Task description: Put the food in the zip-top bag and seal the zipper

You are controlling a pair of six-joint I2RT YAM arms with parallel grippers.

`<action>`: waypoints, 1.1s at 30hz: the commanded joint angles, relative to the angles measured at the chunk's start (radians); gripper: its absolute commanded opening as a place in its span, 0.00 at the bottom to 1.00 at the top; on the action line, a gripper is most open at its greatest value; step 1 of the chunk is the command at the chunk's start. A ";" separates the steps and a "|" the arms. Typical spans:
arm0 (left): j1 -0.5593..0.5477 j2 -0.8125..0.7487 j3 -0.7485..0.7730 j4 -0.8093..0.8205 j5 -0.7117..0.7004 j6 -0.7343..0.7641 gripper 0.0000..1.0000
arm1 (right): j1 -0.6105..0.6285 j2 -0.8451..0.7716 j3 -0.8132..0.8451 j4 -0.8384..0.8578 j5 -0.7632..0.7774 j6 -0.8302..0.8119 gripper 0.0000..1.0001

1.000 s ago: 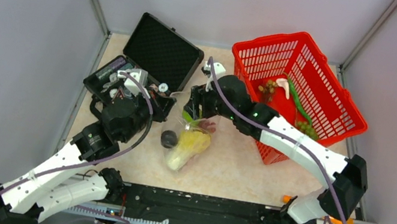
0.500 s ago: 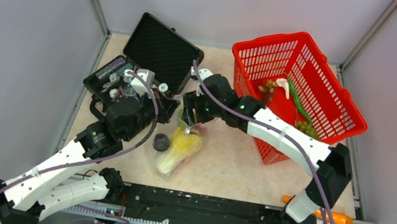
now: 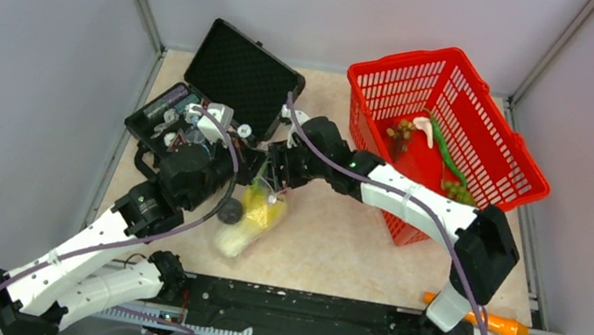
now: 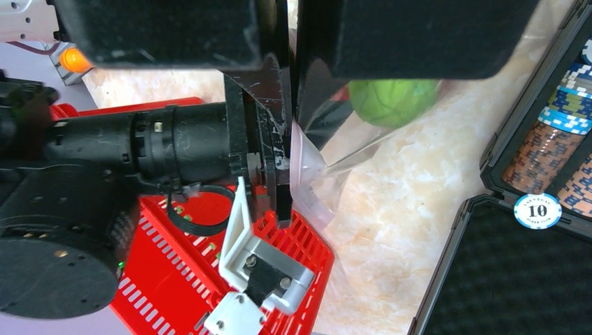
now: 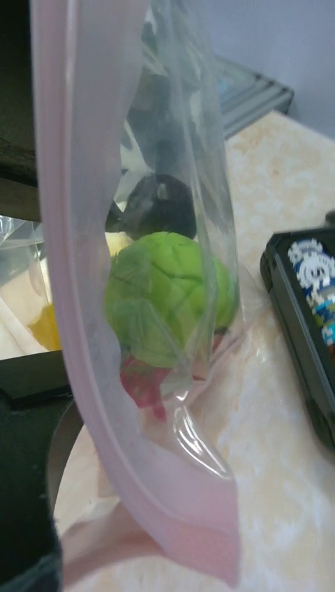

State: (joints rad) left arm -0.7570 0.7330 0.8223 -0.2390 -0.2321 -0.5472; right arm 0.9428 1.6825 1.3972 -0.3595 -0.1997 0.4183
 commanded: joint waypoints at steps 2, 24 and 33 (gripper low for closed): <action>0.001 -0.010 0.019 0.087 0.034 0.000 0.00 | -0.028 -0.061 -0.138 0.440 -0.242 0.167 0.58; 0.001 -0.033 0.002 0.105 -0.007 -0.004 0.00 | -0.069 -0.183 -0.206 0.430 -0.238 0.018 0.65; 0.001 -0.019 0.015 0.073 -0.093 0.020 0.00 | -0.071 -0.528 -0.268 0.185 -0.057 -0.193 0.70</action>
State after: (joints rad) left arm -0.7544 0.7219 0.8223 -0.2173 -0.2825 -0.5468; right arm 0.8730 1.3170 1.1267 -0.0750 -0.3618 0.3511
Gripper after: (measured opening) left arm 0.002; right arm 0.699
